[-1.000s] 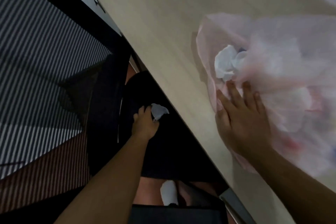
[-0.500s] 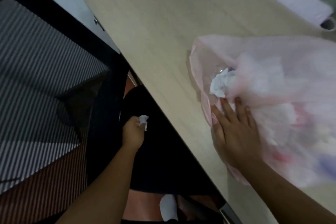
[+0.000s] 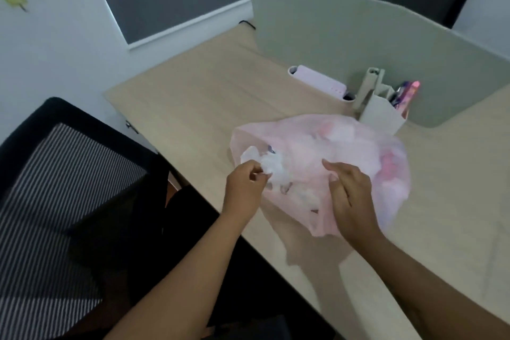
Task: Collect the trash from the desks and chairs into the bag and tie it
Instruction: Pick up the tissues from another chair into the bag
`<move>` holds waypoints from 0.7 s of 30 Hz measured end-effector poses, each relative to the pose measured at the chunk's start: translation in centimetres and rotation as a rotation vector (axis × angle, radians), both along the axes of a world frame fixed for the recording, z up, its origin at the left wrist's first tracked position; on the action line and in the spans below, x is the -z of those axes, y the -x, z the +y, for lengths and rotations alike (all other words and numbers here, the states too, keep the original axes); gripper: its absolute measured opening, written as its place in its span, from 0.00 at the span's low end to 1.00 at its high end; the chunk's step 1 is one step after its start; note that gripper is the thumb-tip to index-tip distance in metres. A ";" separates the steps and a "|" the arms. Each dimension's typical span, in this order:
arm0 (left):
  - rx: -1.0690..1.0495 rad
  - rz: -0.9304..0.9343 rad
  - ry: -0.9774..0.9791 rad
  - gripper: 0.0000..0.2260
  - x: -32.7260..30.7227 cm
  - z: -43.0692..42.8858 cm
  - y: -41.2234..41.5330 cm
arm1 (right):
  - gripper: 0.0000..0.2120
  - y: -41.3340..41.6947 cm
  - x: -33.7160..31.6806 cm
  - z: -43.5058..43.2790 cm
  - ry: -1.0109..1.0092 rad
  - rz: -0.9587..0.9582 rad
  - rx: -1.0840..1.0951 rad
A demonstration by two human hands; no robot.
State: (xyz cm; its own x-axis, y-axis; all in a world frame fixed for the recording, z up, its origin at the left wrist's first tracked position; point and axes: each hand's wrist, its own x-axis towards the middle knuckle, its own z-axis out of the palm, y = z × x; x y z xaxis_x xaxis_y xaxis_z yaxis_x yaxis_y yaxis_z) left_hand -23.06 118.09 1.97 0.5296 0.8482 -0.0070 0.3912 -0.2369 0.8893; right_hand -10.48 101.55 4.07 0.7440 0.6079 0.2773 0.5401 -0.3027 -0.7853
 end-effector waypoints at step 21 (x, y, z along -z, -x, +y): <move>-0.431 1.005 -0.675 0.23 -12.7 5.0 26.5 | 0.16 0.3 -3.0 3.9 -0.025 0.505 0.198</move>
